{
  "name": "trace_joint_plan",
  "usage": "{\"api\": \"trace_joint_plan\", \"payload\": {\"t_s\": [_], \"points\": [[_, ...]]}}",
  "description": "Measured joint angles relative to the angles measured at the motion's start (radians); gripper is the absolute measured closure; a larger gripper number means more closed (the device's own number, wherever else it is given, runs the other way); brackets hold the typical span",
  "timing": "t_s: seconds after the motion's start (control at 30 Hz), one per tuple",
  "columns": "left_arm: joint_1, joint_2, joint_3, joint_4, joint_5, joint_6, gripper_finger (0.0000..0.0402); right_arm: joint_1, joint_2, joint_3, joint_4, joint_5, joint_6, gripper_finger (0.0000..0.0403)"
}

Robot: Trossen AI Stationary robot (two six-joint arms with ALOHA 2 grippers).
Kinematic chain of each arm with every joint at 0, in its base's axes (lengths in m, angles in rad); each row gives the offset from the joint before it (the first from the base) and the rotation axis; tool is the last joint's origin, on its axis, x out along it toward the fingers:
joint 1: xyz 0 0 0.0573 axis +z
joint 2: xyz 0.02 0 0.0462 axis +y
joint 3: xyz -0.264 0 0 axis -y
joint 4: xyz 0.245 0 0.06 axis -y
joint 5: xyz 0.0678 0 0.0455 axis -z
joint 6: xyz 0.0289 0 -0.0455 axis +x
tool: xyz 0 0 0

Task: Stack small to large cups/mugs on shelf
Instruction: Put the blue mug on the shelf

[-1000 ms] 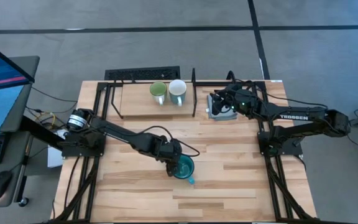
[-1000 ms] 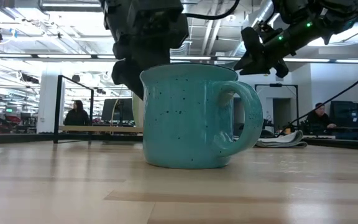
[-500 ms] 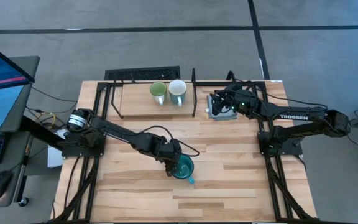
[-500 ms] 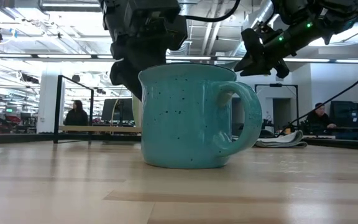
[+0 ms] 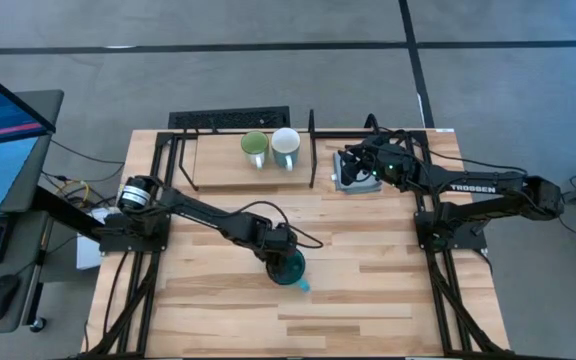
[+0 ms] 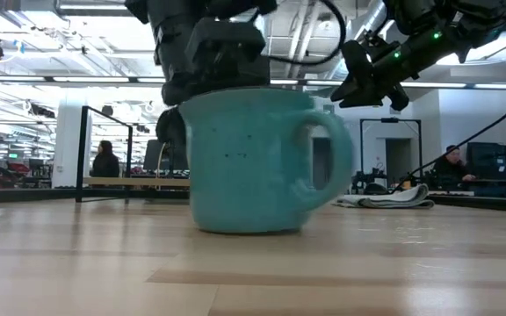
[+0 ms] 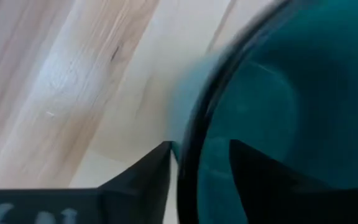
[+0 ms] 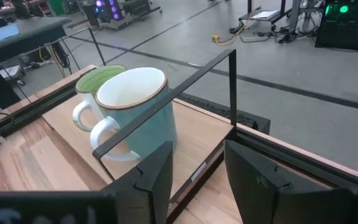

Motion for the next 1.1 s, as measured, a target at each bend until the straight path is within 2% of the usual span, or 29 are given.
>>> {"api": "trace_joint_plan", "payload": {"t_s": [0.3,0.53,0.7,0.8,1.0,1.1], "points": [[-0.001,0.002,-0.005,-0.036,0.018,0.059,0.0384,0.0,0.0,0.0,-0.002,0.0,0.0,0.0236],[0.0,-0.003,-0.001,-0.098,0.003,0.089,0.0388,0.0,0.0,0.0,-0.008,0.0,0.0,0.0236],[0.0,-0.023,0.001,-0.224,-0.007,0.153,0.0388,0.0,0.0,0.0,-0.025,0.0,0.001,0.0236],[0.004,-0.04,0.037,-0.332,-0.039,0.195,0.0389,0.0,0.0,0.0,-0.038,0.0,0.001,0.0236],[0.026,-0.114,0.145,-0.517,-0.169,0.245,0.0389,0.0,0.0,0.0,-0.056,0.003,0.001,0.0236],[0.05,-0.172,0.19,-0.558,-0.183,0.258,0.0389,0.0,0.0,0.0,-0.056,0.003,0.001,0.0236]]}}
